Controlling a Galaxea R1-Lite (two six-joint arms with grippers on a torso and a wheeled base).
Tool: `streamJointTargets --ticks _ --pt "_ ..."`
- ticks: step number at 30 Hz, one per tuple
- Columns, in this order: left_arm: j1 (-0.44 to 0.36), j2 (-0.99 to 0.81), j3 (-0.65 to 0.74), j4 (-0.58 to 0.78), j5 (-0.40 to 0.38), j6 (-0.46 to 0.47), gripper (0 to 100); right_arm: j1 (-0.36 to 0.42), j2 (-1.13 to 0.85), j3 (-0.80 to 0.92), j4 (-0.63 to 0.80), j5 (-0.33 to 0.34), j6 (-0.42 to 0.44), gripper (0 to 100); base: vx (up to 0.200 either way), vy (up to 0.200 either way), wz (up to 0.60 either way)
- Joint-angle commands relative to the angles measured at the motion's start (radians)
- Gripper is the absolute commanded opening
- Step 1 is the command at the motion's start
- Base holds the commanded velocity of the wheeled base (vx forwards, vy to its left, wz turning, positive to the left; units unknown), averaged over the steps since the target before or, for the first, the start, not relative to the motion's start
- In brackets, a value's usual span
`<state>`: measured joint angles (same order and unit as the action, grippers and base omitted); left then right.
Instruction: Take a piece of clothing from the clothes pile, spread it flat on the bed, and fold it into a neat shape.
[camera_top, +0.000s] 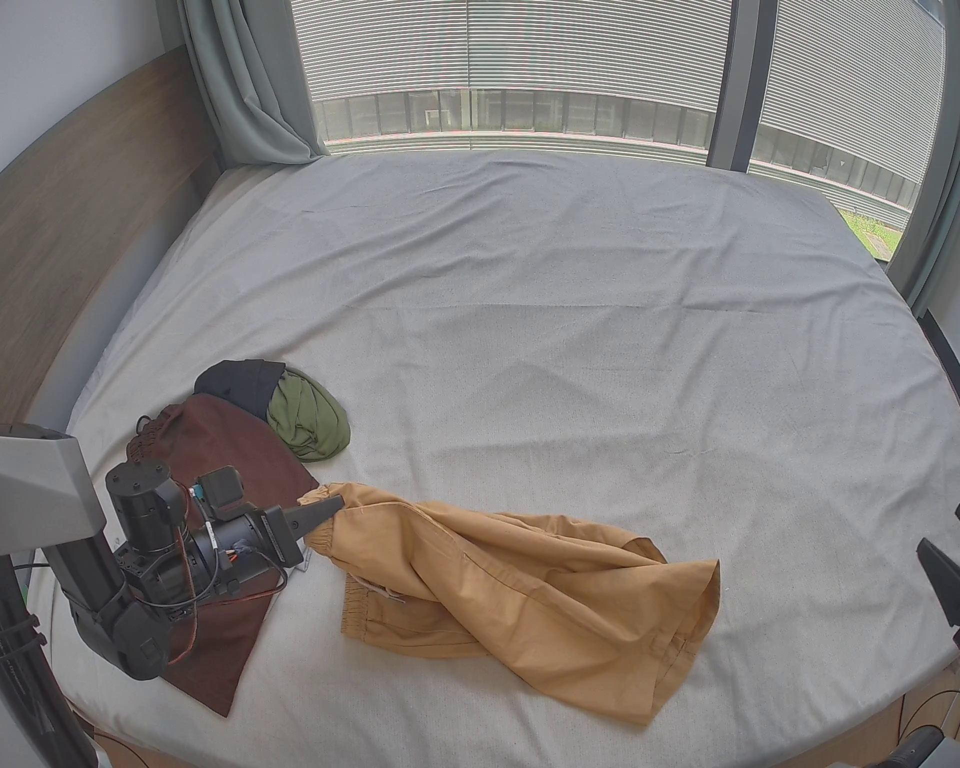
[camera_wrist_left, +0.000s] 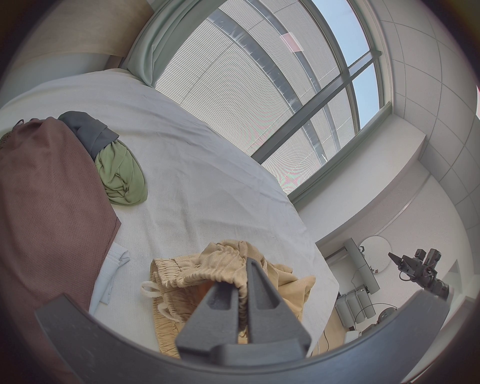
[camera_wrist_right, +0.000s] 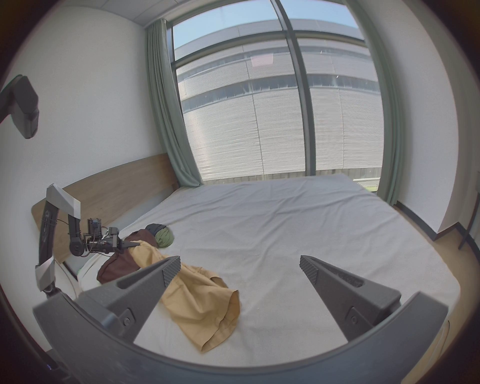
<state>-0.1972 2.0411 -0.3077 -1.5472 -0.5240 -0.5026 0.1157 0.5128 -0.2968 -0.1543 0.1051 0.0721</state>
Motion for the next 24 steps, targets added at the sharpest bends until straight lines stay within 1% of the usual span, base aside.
streamJointTargets --ticks 1,5,6,7,8,10,14,17,22,23,24 --pt "0.001 -0.005 -0.001 -0.002 0.001 -0.001 0 0.005 0.125 -0.022 0.001 0.030 0.005 100 0.000 0.000 0.00" --pt "-0.001 -0.004 -0.002 -0.001 0.001 -0.001 0 0.007 0.171 -0.022 0.001 0.062 0.005 100 0.000 0.000 0.00" --pt "0.001 -0.005 -0.002 -0.001 0.001 -0.001 0 0.007 0.188 -0.022 0.001 0.090 0.005 100 0.000 0.000 0.00" --pt "0.001 -0.005 -0.001 -0.002 0.001 -0.001 0 0.007 0.194 -0.021 0.001 0.097 0.005 100 0.000 0.000 0.00" --pt "0.001 -0.007 -0.001 -0.001 0.001 -0.001 0 0.005 0.210 -0.018 0.001 0.122 0.005 100 0.000 0.000 0.00" --pt "-0.001 -0.013 -0.001 -0.001 0.001 -0.001 0 0.005 0.227 -0.012 0.002 0.139 0.005 100 0.000 0.000 0.00" --pt "-0.001 -0.015 -0.001 -0.001 0.001 -0.001 0 0.010 0.245 0.002 0.002 0.143 0.000 100 0.000 0.000 0.00" --pt "-0.001 -0.015 -0.001 -0.001 -0.001 -0.001 0 0.028 0.263 0.001 0.002 0.153 -0.002 100 0.000 0.000 0.00" --pt "-0.002 -0.018 0.002 -0.001 0.001 -0.001 0 0.087 0.331 -0.012 -0.004 0.171 -0.002 100 0.000 0.000 0.00" --pt "-0.002 -0.018 0.002 -0.001 0.001 -0.001 0 0.087 0.331 -0.012 -0.004 0.171 -0.002 100 0.000 0.000 0.00" --pt "-0.004 -0.018 0.001 -0.001 0.001 -0.001 0 0.108 0.355 -0.018 -0.004 0.200 -0.002 100 0.000 0.000 0.00"
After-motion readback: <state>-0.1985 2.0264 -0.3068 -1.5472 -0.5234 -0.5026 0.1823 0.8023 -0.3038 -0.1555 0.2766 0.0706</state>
